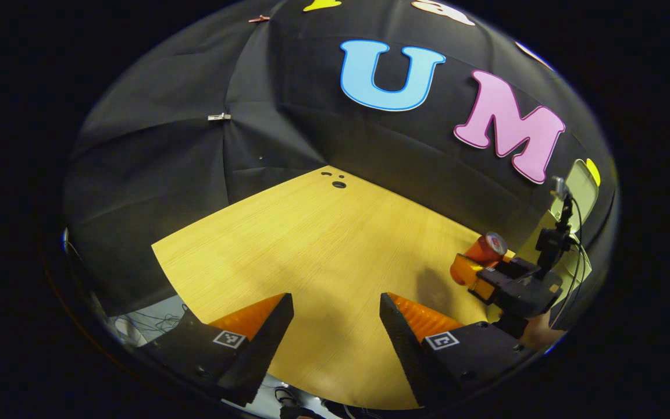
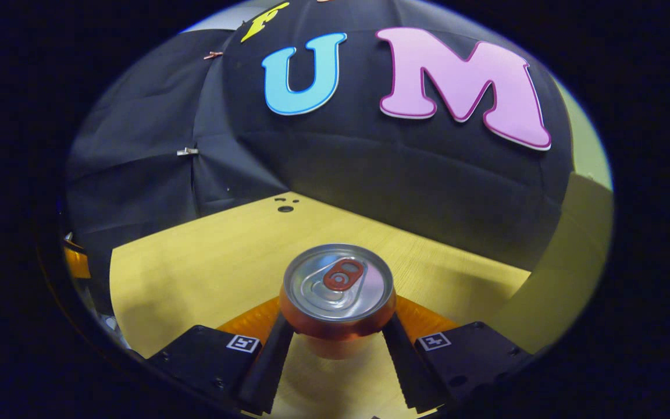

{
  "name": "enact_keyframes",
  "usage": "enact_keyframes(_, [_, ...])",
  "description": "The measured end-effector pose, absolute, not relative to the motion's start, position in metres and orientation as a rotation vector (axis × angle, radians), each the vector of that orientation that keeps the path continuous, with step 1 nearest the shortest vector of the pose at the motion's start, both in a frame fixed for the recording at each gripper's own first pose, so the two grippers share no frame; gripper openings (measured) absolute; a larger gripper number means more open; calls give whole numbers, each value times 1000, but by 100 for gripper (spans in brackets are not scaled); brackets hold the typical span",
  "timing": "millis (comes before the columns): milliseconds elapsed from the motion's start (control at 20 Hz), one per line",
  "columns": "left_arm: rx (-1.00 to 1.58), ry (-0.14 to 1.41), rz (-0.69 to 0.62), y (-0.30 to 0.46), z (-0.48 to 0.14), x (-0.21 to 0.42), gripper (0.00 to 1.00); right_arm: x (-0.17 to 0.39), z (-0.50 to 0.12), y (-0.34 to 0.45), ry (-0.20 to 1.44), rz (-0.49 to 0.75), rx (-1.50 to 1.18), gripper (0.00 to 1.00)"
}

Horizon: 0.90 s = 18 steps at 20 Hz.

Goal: Press the lid of the desktop garbage bin to open it, pick up the crumpled paper on the desktop and throw it into the bin, then pick up the pop can on the desktop and drop it into the bin, and finally close the garbage bin lid.

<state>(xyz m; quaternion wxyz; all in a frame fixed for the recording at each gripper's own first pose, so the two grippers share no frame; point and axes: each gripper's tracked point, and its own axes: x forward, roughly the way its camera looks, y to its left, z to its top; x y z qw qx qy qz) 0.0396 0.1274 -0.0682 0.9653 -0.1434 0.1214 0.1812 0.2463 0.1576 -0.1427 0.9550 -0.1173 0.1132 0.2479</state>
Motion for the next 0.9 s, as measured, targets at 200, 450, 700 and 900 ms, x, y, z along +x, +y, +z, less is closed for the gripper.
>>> enact_keyframes(200, [-137, 244, 314, 119, -61, 46, 96, 231, -100, 146, 188, 482, -206, 83])
enact_keyframes(450, [-37, 205, 239, 99, -52, 55, 96, 210, -44, 128, 133, 467, -165, 83])
enact_keyframes(700, [12, 199, 155, 63, -55, 59, 96, 210, 8, 89, 69, 415, -193, 83])
enact_keyframes(900, [49, 219, 83, 35, -61, 59, 96, 209, 42, 50, 49, 343, -142, 83])
